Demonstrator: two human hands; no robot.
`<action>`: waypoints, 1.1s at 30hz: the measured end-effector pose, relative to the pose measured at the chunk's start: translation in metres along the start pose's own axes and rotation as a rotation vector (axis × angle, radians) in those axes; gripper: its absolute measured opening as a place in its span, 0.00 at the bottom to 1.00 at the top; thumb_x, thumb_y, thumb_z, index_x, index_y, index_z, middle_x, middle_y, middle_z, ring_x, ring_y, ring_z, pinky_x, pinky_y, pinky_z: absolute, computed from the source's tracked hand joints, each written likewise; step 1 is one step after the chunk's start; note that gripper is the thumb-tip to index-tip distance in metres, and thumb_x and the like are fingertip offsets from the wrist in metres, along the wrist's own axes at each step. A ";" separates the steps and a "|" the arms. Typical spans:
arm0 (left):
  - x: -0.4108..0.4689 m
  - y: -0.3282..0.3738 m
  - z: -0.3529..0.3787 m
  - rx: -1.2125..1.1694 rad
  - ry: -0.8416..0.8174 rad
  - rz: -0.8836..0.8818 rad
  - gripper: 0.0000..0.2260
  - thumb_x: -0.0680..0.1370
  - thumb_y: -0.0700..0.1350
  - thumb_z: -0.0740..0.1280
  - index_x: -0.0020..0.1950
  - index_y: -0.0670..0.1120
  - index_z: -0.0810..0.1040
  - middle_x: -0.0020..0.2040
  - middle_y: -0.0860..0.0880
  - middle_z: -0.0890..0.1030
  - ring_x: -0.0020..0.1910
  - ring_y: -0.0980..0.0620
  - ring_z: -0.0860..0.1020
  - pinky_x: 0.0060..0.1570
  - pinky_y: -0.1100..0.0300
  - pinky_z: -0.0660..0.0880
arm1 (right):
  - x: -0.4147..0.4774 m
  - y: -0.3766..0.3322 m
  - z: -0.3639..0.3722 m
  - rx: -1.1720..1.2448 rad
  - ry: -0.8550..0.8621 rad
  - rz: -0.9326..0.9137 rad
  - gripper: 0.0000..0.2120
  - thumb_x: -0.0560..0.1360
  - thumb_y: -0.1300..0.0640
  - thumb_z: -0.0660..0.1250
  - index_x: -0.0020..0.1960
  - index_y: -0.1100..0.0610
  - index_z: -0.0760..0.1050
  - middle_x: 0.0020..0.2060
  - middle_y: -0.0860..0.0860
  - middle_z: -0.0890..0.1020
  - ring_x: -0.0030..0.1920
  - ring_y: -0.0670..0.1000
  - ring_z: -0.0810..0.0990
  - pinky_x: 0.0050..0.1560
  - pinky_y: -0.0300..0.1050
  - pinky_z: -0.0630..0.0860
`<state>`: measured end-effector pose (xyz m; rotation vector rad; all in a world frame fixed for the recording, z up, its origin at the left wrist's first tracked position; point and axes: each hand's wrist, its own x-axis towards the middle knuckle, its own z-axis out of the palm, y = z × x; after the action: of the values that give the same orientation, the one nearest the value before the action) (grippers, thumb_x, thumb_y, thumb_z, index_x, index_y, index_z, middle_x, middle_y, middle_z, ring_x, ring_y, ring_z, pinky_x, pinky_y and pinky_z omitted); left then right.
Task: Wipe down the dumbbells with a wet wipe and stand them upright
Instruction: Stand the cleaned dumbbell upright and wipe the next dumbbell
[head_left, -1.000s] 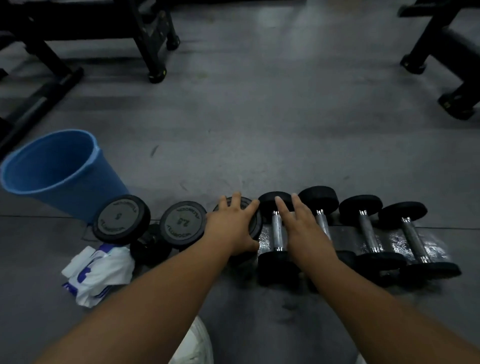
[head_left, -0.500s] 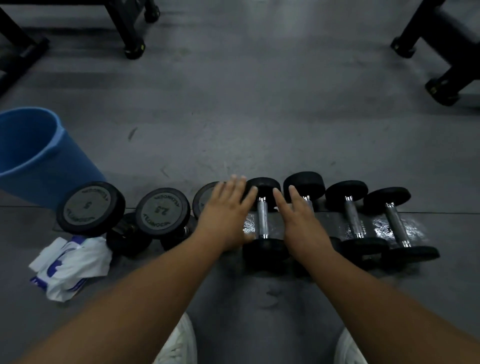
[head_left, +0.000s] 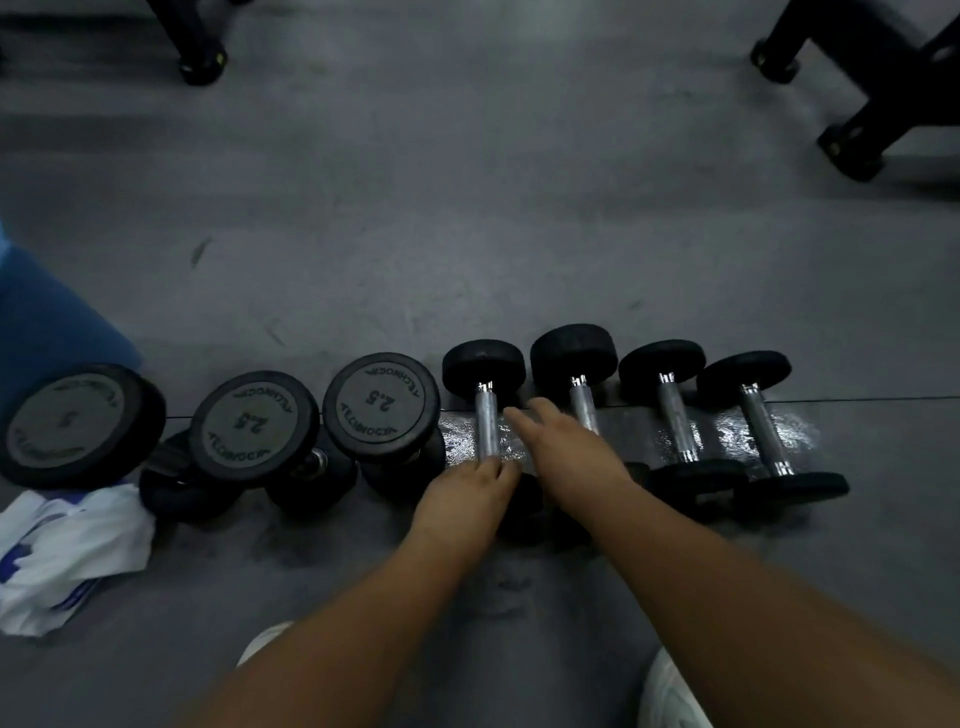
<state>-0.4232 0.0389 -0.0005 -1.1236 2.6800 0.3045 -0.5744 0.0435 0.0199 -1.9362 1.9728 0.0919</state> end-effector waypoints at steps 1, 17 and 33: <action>0.001 -0.001 0.003 -0.003 0.032 -0.004 0.19 0.79 0.38 0.59 0.70 0.46 0.66 0.62 0.46 0.74 0.58 0.44 0.76 0.50 0.53 0.73 | 0.011 -0.002 0.004 -0.027 -0.020 -0.043 0.31 0.75 0.62 0.62 0.75 0.46 0.56 0.67 0.54 0.64 0.60 0.60 0.75 0.52 0.54 0.77; -0.024 -0.027 0.041 -0.028 0.352 0.104 0.11 0.68 0.42 0.54 0.43 0.48 0.75 0.38 0.46 0.76 0.33 0.46 0.75 0.30 0.58 0.72 | 0.072 -0.030 0.026 -0.279 -0.263 -0.174 0.18 0.78 0.53 0.60 0.66 0.44 0.65 0.54 0.55 0.78 0.51 0.59 0.79 0.41 0.48 0.70; -0.175 -0.033 0.069 0.123 0.168 0.595 0.06 0.71 0.41 0.67 0.43 0.51 0.73 0.39 0.49 0.76 0.35 0.47 0.74 0.41 0.57 0.74 | -0.113 -0.103 0.090 -0.309 -0.324 -0.197 0.13 0.79 0.64 0.54 0.61 0.64 0.70 0.56 0.58 0.81 0.56 0.59 0.80 0.50 0.47 0.73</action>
<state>-0.2714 0.1524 -0.0209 -0.3052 3.0798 0.1365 -0.4558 0.1729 -0.0072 -2.1309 1.6224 0.6494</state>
